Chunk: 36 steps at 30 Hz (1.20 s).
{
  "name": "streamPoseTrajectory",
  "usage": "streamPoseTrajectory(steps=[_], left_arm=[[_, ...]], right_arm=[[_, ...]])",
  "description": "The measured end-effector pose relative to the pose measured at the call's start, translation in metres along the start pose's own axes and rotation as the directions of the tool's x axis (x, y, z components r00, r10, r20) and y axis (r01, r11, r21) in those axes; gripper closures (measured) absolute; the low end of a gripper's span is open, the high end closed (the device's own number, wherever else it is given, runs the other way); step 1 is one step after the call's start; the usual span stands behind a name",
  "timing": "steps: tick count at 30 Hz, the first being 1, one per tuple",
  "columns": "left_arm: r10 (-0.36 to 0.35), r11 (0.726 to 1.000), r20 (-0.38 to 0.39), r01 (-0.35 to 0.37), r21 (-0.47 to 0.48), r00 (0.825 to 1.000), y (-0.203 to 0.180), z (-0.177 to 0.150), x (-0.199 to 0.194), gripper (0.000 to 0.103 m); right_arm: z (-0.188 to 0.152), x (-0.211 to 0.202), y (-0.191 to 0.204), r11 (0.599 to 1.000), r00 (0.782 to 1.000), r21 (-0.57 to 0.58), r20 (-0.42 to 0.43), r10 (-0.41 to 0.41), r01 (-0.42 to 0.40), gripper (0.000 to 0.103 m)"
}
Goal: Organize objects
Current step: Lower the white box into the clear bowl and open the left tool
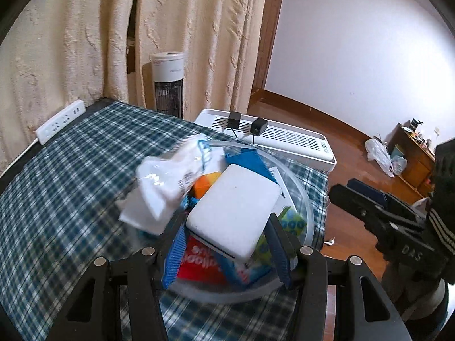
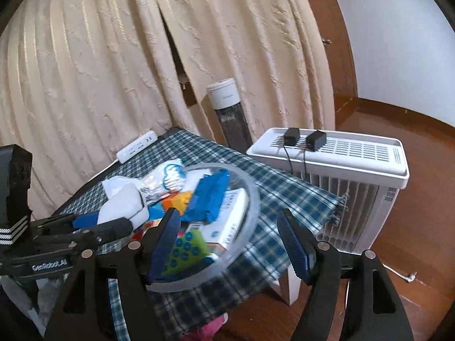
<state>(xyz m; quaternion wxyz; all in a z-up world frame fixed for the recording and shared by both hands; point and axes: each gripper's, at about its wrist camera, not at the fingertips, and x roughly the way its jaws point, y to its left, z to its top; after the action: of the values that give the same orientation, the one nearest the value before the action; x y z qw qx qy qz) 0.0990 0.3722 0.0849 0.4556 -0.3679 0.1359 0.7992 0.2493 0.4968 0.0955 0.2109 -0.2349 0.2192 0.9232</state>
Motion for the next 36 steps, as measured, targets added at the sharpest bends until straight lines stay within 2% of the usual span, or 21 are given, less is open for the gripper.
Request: streamPoseTrajectory(steps=[6,14,16,18,24,26,32,36], left_arm=[[0.004,1.0,-0.024,-0.004,0.012,1.0,-0.004,0.01,0.023,0.046],[0.008,1.0,-0.05,-0.007,0.001,0.999,-0.001,0.015,0.041,0.044],[-0.002,1.0,-0.061,0.001,-0.007,0.998,0.0,0.015,0.043,0.037],[-0.008,1.0,-0.057,0.007,-0.013,0.998,0.001,0.014,0.042,0.02],[-0.008,1.0,-0.03,0.008,0.0,1.0,0.002,0.012,0.028,0.004],[0.01,1.0,-0.015,-0.01,0.004,1.0,0.003,0.011,0.022,0.001],[0.038,0.998,0.015,-0.038,0.041,0.999,-0.001,0.003,0.005,0.0],[0.069,0.996,0.007,-0.069,0.062,0.998,-0.003,-0.004,-0.002,0.0]], right_arm=[[-0.004,0.006,-0.018,0.999,1.0,0.04,-0.023,-0.008,0.009,0.031],[-0.007,0.012,-0.018,0.999,0.999,0.038,-0.034,-0.006,0.007,0.031],[-0.007,0.014,-0.018,0.999,0.999,0.039,-0.039,-0.005,0.007,0.031],[-0.008,0.016,-0.017,0.999,0.999,0.043,-0.045,-0.004,0.006,0.031],[-0.009,0.018,-0.013,0.999,0.998,0.041,-0.059,-0.013,0.015,0.03],[-0.008,0.017,-0.011,0.999,0.998,0.037,-0.06,-0.018,0.02,0.026],[-0.009,0.012,-0.006,0.999,0.997,0.014,-0.071,-0.041,0.042,0.017],[-0.012,0.01,0.001,0.999,0.995,-0.005,-0.081,-0.051,0.05,0.015]])
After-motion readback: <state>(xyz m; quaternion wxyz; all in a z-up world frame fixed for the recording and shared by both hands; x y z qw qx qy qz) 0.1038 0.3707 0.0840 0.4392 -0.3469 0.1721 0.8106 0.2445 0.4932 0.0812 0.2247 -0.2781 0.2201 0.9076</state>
